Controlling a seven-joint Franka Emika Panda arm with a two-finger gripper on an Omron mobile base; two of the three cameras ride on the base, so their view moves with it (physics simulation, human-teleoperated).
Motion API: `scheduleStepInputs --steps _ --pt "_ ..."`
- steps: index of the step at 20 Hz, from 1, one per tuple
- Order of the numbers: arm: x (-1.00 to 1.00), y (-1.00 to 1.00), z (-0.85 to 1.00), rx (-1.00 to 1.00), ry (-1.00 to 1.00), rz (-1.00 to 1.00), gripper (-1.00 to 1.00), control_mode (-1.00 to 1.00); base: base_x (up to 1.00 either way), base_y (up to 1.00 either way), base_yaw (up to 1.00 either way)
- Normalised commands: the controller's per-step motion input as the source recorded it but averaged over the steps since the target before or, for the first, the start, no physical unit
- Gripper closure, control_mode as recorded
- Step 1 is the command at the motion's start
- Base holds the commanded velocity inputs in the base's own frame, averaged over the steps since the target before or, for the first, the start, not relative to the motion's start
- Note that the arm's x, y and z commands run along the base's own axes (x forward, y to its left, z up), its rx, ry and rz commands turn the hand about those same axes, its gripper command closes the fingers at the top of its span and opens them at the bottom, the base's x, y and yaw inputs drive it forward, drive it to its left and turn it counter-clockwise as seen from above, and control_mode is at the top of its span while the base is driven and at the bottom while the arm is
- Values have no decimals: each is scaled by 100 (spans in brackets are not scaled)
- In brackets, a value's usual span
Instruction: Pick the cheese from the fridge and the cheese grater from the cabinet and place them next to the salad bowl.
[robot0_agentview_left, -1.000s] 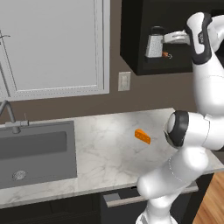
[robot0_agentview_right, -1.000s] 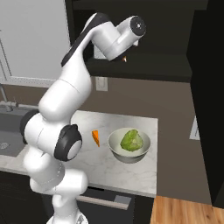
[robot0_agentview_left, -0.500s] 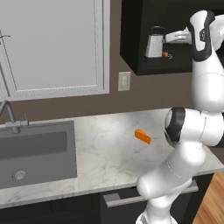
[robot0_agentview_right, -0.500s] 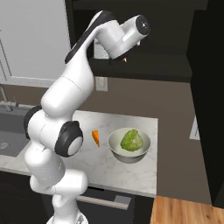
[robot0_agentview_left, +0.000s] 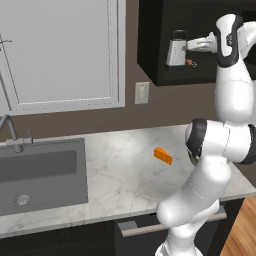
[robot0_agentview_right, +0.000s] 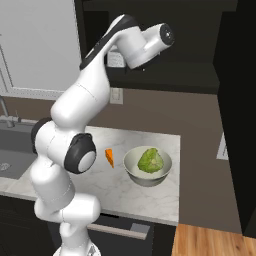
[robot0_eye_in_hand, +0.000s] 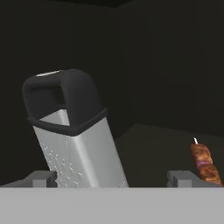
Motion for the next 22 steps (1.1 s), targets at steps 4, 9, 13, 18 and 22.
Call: scheduleStepInputs --steps 4,9,13,18,22 --pt "18 -1 -3 5 0 12 -100 -100 0 0 0" --pt "19 -3 0 3 0 14 -100 -100 0 0 0" --pt "16 -5 0 0 0 11 -100 -100 0 0 0" --pt "6 -4 0 0 0 10 -100 -100 0 0 0" --pt "-1 0 0 0 0 11 -100 -100 0 0 0"
